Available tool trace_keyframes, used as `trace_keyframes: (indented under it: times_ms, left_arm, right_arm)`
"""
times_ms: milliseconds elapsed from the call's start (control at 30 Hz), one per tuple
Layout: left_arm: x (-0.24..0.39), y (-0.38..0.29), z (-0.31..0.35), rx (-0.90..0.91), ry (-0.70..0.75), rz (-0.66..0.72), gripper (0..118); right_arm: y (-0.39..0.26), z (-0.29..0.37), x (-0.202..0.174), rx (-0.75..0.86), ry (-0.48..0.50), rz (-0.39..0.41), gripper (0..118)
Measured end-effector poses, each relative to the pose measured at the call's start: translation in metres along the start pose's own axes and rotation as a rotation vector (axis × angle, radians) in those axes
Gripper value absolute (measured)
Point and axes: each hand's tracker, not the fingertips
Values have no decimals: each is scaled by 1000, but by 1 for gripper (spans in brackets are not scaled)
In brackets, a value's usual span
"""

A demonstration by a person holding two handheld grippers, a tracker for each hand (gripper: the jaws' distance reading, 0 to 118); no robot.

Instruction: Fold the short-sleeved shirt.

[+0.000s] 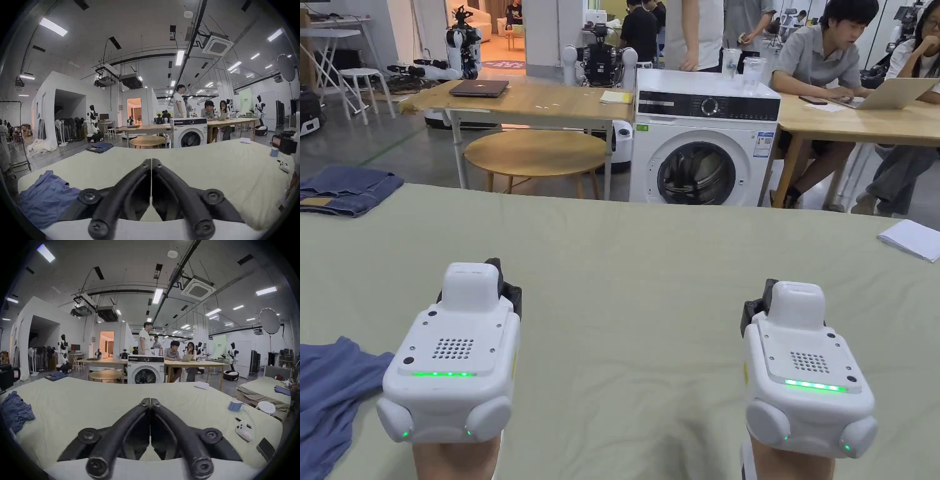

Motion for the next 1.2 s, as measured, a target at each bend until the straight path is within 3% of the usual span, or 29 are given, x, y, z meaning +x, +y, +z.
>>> trace_keyframes:
  times_ms: [400,800,933,1200]
  left_arm:
    - [-33,8,0,-41,42,33,0]
    - [-158,19,47,-74,303,5,0]
    - [-205,19,57,-165,353,-5,0]
    - [-303,2,48,-493,330,72,0]
  right_arm:
    - [14,5,-18,8,46,10,0]
    - [29,21,-153,36,328,23,0]
    - [29,36,-196,15,417,44,0]
    - [21,48,-238,-26,502,85,0]
